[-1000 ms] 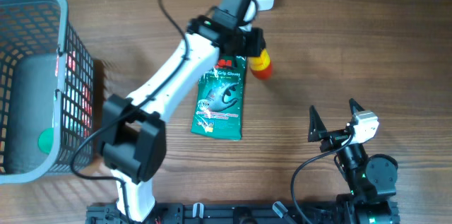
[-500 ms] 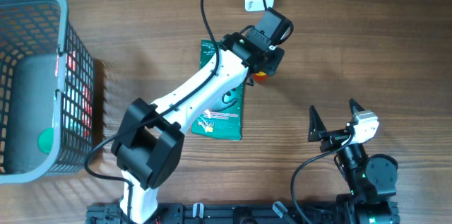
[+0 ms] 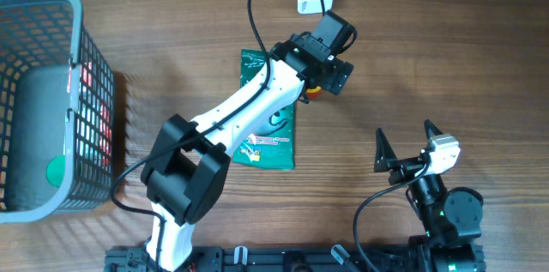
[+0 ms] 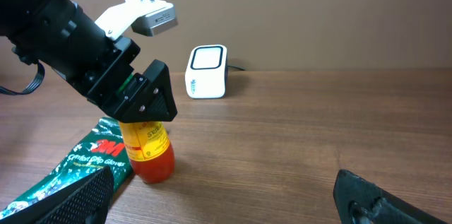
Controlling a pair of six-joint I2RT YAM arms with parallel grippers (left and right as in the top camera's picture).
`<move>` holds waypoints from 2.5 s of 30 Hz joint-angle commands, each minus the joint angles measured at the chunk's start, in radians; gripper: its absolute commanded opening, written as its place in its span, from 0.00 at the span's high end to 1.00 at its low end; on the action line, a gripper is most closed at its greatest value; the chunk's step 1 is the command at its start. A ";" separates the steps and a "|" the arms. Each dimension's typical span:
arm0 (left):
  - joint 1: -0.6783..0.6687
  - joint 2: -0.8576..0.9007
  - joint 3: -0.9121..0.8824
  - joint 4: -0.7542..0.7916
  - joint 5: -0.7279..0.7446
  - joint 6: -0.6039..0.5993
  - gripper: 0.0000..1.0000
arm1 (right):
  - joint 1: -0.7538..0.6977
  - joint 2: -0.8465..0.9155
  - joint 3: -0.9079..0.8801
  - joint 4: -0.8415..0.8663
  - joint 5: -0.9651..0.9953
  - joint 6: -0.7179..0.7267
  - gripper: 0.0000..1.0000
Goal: Scan the item barcode
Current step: 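Carry the sauce bottle toward the scanner and stand it beside the packet, then reach the left gripper into the basket and grasp the green-lidded jar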
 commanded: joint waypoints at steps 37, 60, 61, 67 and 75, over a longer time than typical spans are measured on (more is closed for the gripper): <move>1.155 -0.750 0.049 -0.703 -0.373 -1.099 0.00 | 0.003 0.002 0.001 0.005 0.017 0.014 0.00; 1.410 -0.464 -0.021 -0.968 -0.109 -1.489 0.00 | 0.003 0.002 0.001 0.005 0.017 0.014 0.00; 1.410 -0.462 -0.039 -0.948 -0.109 -1.489 0.00 | 0.003 0.002 0.001 0.005 0.017 0.014 0.00; 1.417 -0.434 -0.158 -0.833 -0.108 -1.489 0.00 | 0.003 0.002 0.001 0.005 0.017 0.014 0.00; 1.418 -0.421 -0.264 -0.803 -0.097 -1.489 0.00 | 0.003 0.002 0.001 0.005 0.017 0.014 0.00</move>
